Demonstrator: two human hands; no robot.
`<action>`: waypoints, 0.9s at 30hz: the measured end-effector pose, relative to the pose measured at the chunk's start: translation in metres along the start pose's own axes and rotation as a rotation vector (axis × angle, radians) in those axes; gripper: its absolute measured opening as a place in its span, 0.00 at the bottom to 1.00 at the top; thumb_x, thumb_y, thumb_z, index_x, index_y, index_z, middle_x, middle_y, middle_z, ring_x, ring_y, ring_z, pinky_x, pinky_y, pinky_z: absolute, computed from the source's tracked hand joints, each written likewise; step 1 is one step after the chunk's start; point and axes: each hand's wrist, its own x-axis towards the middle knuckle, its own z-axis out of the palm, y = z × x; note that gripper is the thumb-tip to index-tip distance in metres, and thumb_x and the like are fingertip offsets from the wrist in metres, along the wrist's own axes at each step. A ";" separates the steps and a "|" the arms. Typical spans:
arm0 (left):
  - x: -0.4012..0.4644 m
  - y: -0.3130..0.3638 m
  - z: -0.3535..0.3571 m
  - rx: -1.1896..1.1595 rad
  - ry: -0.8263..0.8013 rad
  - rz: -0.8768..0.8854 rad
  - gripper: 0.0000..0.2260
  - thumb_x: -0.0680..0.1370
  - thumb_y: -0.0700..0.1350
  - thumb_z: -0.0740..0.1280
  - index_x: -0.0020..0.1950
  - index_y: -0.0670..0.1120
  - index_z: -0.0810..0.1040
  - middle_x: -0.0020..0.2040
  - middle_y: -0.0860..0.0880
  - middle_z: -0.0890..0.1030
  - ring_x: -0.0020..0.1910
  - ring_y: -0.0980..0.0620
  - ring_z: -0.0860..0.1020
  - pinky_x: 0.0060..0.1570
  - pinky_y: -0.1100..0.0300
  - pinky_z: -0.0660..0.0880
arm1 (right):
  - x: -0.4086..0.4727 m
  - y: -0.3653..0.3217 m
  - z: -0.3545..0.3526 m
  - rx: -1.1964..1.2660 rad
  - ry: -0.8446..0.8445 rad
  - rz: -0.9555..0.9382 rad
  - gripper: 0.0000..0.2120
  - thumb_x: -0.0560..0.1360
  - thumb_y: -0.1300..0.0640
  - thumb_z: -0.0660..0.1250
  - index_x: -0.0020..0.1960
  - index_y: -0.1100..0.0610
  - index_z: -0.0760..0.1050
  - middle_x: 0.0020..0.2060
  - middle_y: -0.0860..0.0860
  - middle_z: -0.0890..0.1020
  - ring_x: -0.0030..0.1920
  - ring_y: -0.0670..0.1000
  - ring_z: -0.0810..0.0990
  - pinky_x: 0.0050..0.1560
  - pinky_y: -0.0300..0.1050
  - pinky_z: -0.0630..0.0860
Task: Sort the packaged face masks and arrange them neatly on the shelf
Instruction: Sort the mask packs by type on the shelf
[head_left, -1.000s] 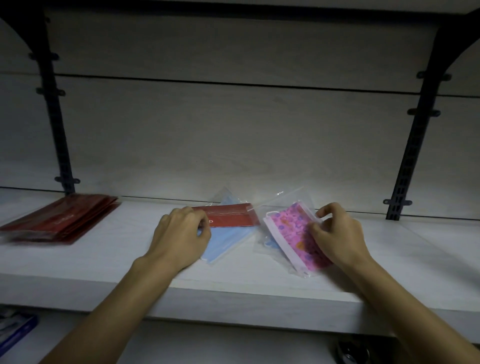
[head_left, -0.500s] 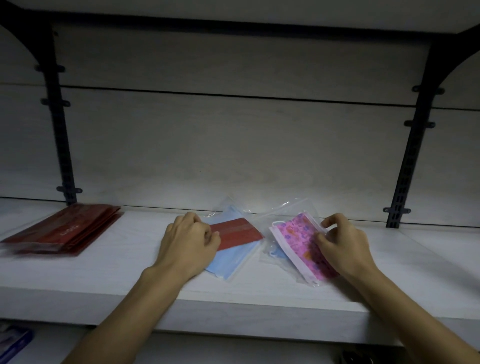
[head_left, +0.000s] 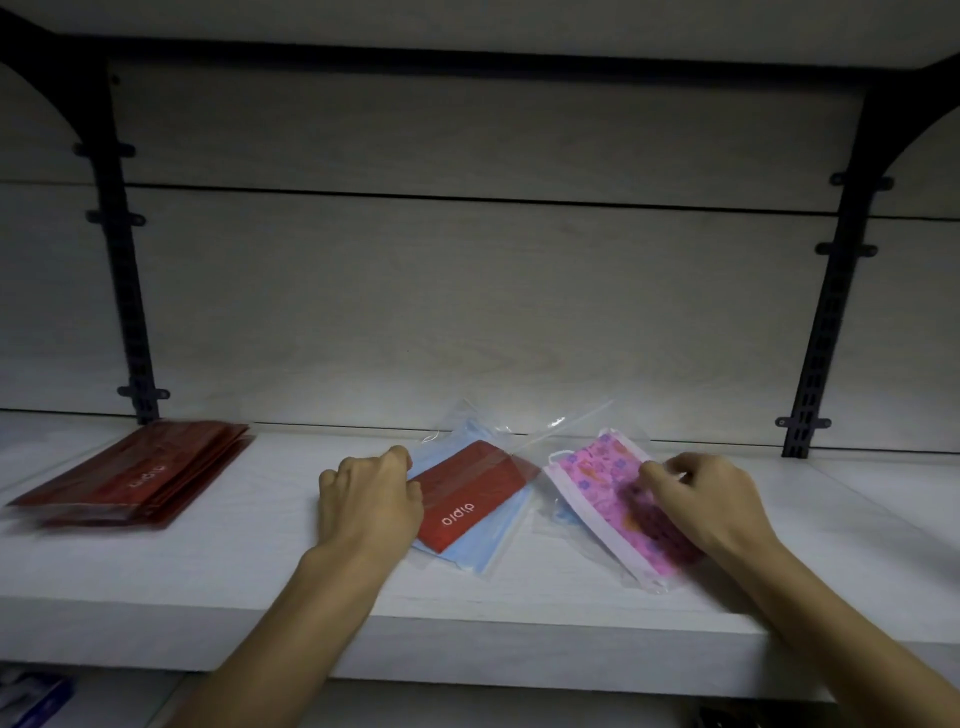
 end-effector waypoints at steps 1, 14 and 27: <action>0.000 0.000 0.000 0.012 -0.003 0.002 0.11 0.80 0.49 0.60 0.60 0.50 0.75 0.55 0.49 0.81 0.58 0.46 0.76 0.55 0.56 0.66 | 0.000 0.000 0.000 -0.006 -0.010 0.005 0.21 0.70 0.39 0.60 0.47 0.54 0.82 0.38 0.53 0.82 0.42 0.56 0.79 0.49 0.49 0.77; -0.005 0.006 -0.008 -0.064 -0.094 0.007 0.07 0.80 0.44 0.63 0.44 0.46 0.69 0.53 0.44 0.78 0.54 0.44 0.77 0.46 0.57 0.66 | -0.010 -0.002 -0.004 0.129 0.044 -0.122 0.03 0.74 0.60 0.68 0.42 0.53 0.77 0.36 0.49 0.82 0.38 0.53 0.79 0.39 0.44 0.71; -0.026 0.006 -0.065 -0.383 0.090 -0.010 0.03 0.77 0.45 0.68 0.46 0.46 0.75 0.38 0.49 0.79 0.43 0.47 0.77 0.41 0.60 0.65 | -0.028 -0.035 -0.053 0.575 -0.046 -0.046 0.04 0.77 0.60 0.68 0.42 0.58 0.77 0.36 0.56 0.82 0.31 0.51 0.79 0.29 0.42 0.74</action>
